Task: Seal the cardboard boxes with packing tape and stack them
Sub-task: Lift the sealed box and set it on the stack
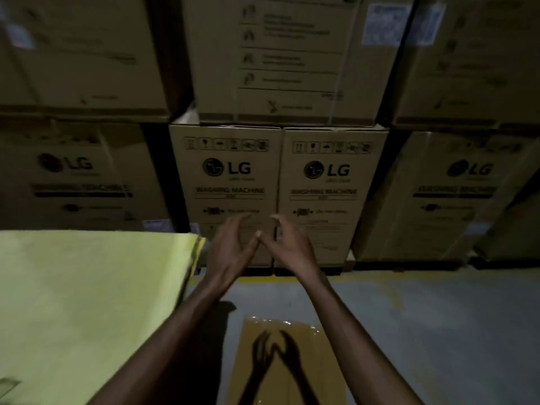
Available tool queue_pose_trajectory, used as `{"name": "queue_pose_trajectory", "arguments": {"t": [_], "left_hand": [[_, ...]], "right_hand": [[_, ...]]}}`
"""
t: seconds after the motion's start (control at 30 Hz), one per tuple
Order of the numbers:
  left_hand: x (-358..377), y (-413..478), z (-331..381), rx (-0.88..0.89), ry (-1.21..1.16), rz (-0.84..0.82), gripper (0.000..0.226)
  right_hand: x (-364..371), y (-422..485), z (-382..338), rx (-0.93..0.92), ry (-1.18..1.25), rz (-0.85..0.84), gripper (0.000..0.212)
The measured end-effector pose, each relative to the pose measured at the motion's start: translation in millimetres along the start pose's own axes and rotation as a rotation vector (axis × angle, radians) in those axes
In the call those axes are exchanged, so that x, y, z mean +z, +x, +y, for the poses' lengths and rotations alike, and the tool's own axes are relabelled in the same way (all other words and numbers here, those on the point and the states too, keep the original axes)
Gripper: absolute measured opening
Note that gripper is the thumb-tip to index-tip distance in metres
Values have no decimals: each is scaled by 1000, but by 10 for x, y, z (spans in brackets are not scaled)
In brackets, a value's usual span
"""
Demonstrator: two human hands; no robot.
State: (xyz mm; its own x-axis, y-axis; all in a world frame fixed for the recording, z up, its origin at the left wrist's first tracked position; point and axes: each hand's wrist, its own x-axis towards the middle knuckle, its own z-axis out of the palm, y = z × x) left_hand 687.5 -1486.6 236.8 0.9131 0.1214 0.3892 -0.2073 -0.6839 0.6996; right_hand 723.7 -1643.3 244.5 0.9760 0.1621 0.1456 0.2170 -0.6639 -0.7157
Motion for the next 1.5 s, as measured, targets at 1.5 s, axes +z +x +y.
{"name": "queue_pose_trajectory", "arguments": {"t": [1.5], "left_hand": [[-8338, -5812, -6631, -1523, 20, 162, 74]], "right_hand": [[9783, -3734, -7178, -467, -286, -1536, 60]]}}
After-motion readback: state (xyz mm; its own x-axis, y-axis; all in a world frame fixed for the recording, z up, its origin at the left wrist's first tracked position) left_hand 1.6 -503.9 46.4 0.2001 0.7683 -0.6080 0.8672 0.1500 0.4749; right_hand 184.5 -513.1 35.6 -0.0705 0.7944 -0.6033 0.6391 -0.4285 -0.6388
